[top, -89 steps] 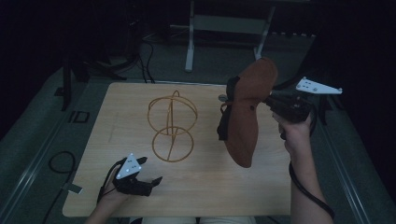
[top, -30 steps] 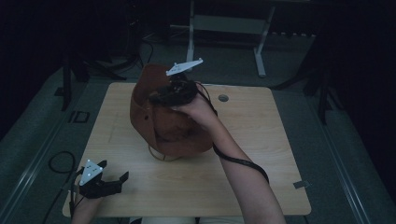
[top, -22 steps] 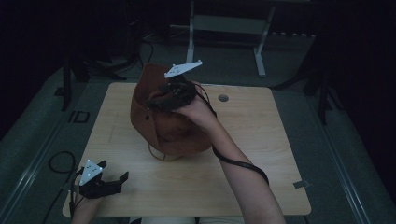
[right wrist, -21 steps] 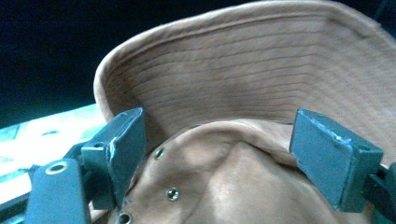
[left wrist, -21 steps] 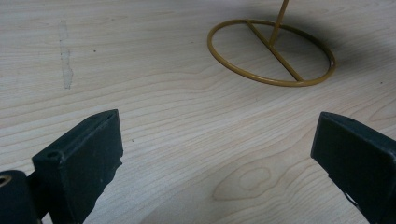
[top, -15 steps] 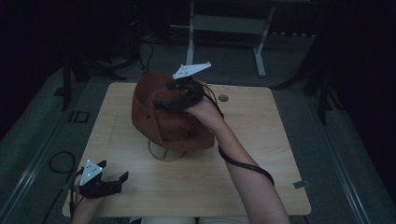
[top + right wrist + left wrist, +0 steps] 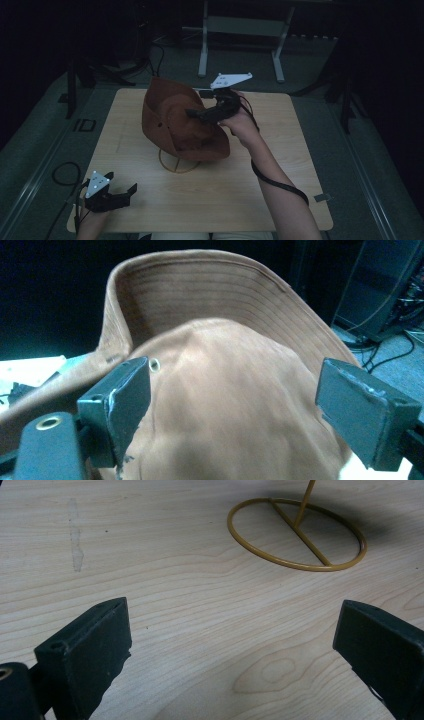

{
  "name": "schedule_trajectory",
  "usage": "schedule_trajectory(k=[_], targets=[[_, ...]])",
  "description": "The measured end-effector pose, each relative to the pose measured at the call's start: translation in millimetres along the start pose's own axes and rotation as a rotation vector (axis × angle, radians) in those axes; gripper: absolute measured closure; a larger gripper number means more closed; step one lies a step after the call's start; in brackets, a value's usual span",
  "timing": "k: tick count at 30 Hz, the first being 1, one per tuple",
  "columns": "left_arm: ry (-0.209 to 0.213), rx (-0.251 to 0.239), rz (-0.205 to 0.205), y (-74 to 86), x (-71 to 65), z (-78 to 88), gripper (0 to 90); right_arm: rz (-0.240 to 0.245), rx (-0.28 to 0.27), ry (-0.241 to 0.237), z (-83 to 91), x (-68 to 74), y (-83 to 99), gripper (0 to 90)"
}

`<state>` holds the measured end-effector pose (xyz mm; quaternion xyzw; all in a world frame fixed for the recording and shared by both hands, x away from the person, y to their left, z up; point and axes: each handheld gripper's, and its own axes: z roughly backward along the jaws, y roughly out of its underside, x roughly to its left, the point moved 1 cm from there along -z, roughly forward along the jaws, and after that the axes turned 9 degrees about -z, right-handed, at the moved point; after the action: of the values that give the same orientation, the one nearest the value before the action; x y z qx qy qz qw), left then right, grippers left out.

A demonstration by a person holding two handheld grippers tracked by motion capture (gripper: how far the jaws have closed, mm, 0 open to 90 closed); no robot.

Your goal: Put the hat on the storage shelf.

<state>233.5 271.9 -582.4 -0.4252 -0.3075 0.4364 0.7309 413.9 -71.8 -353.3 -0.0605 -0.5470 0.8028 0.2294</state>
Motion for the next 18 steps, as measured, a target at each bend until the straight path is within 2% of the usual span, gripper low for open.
schedule_trajectory(k=[9,18], targets=[[-0.005,-0.007,0.000,-0.1,-0.3,0.5,2.9,-0.018,-0.006,0.065,33.2,-24.0,30.1,14.6],[-0.013,-0.001,-0.005,0.8,-0.1,-0.5,2.9,-0.074,-0.012,0.112,61.1,-44.4,68.0,14.6]])
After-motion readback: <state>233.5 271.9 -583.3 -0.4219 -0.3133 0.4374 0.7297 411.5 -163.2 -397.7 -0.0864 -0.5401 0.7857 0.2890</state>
